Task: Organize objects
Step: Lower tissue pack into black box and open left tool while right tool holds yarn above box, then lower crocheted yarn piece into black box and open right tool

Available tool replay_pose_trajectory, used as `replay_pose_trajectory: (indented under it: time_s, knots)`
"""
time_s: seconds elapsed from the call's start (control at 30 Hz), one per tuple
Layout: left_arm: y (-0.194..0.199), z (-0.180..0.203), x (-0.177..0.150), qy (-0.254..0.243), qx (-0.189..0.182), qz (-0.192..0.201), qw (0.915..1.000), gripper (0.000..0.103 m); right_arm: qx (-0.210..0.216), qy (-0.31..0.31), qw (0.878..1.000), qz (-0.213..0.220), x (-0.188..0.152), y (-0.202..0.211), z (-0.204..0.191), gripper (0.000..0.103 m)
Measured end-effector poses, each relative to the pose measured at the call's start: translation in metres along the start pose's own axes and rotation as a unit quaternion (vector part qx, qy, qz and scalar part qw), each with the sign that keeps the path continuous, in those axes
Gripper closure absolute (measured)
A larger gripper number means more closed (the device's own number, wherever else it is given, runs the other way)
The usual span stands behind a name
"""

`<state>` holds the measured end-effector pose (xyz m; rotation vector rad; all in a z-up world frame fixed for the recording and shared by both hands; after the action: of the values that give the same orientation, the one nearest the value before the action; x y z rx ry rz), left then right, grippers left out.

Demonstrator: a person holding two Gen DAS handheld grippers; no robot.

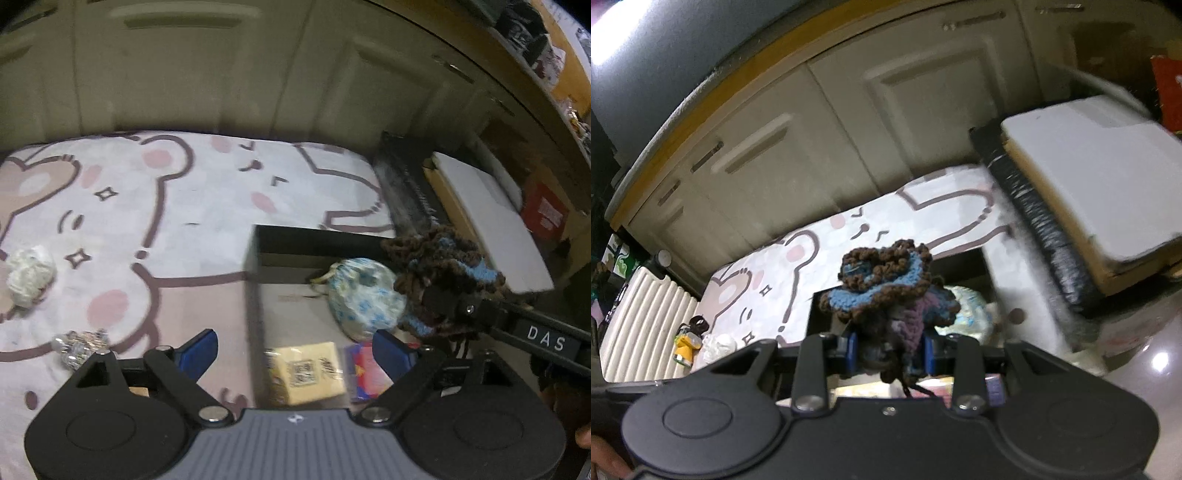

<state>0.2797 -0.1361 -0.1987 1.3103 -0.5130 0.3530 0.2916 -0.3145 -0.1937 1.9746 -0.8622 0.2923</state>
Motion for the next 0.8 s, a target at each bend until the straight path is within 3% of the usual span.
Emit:
replay_pose_trajectory:
  time_s: [0.3,0.4,0.43,0.47,0.8]
  knots:
    - [-0.005,-0.038,0.002,-0.007,0.037,0.002,0.9993,0.02,0.015,-0.007,0.998,-0.064,-0.023,-0.063,-0.03,0.069]
    - [-0.006,-0.05,0.001,0.004,0.043,0.001,0.9991,0.02,0.015,-0.027,0.997,-0.07,-0.027,-0.075,-0.03,0.051]
    - [-0.007,-0.053,0.001,0.005,0.045,-0.001,0.999,0.02,0.007,-0.023,0.997,-0.07,-0.028,-0.075,-0.029,0.041]
    - [-0.006,-0.055,0.0,0.003,0.048,-0.002,0.9988,0.02,0.001,-0.016,0.998,-0.065,-0.027,-0.074,-0.028,0.038]
    - [0.003,-0.047,0.001,-0.018,0.056,0.011,0.9982,0.02,-0.017,-0.024,0.999,-0.017,-0.007,-0.035,-0.011,0.038]
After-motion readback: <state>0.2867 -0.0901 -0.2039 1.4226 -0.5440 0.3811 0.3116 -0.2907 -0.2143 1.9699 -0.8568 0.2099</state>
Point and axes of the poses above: each gripper's, at about its wrist camera, not at the fingertips, and y roughly against the way its jaws point, z to its right, x to its top, the point moved 10 cm from there along -y, roughly the way its jaws point, and after that the axes turned 10 degrees about -y, right-handed, at the moved point
